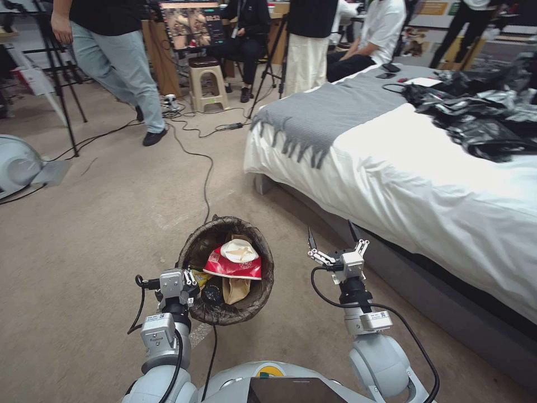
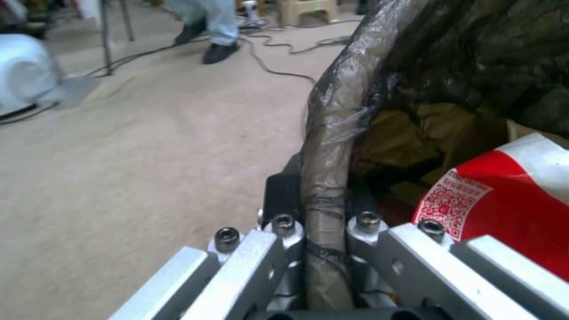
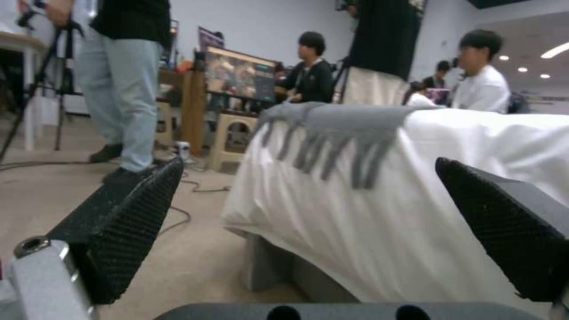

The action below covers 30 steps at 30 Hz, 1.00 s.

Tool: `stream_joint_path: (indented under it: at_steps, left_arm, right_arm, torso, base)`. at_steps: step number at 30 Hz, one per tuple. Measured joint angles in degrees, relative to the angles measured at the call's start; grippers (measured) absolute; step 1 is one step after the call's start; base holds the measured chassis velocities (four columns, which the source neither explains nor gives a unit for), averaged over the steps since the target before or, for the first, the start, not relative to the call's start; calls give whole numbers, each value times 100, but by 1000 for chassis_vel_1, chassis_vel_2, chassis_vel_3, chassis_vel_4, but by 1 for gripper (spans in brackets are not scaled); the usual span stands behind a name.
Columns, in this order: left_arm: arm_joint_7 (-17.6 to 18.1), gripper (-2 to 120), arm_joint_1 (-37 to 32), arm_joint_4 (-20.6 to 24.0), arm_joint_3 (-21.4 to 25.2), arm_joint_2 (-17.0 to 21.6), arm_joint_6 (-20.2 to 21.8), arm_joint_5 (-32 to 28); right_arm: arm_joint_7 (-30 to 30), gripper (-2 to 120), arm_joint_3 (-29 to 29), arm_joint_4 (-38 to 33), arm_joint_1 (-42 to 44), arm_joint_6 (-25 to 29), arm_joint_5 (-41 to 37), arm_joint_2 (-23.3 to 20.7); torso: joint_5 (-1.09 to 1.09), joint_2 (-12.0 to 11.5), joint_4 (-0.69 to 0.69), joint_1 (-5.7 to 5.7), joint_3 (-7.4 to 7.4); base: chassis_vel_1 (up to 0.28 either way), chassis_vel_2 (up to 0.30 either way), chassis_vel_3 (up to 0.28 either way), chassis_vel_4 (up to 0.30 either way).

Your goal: Pick up the trash bin, then pick up the garbage from the floor and place it into the trash bin.

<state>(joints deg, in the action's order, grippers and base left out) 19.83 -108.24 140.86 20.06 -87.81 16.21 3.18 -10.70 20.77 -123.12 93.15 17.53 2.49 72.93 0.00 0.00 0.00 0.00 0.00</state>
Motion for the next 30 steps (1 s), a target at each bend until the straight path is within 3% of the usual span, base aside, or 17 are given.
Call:
stream_joint_path:
  at_steps: [24,30]
  left_arm:
    - [10,0,-13,163,111,-2,24,-52]
    - [25,0,92,-104,154,6,-118,-159]
  right_arm:
    - [67,100,88,-11,-56,-32,18,-54]
    - [93,100,76,-15,-45,-23,35,-55]
  torso:
    - [0,0,0,0,0]
    - [0,0,3,0,0]
  base:
    - [125,128,116,126]
    - [90,99,100,93]
